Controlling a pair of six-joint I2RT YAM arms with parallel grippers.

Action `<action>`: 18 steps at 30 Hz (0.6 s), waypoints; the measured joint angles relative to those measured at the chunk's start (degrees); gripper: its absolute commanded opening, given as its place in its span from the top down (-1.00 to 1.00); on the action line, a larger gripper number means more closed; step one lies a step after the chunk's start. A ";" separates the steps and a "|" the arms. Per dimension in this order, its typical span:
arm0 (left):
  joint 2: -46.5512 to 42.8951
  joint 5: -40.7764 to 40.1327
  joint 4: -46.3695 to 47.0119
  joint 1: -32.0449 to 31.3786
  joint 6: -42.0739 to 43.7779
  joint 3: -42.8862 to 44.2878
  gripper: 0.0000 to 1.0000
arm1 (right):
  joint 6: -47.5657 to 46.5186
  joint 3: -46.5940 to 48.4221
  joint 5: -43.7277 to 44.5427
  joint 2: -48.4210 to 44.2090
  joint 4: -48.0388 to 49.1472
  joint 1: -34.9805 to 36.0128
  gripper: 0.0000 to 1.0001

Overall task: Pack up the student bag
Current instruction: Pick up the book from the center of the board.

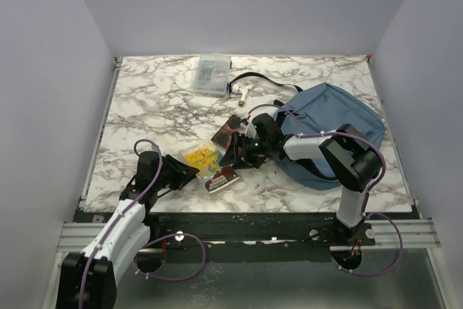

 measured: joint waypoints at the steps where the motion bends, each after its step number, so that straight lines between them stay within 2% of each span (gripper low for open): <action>1: -2.21 0.61 0.11 0.48 -0.35 -0.68 1.00 | 0.02 -0.22 -0.02 -0.11 0.00 -0.07 -0.59; 8: -12.44 4.28 1.14 2.32 -2.40 -2.34 1.00 | 0.17 -1.33 -2.62 -0.72 0.00 -0.48 -0.59; 18: -15.91 7.93 2.16 2.62 -3.76 -2.54 1.00 | 2.47 -3.43 -5.92 -1.01 0.74 -0.55 -0.63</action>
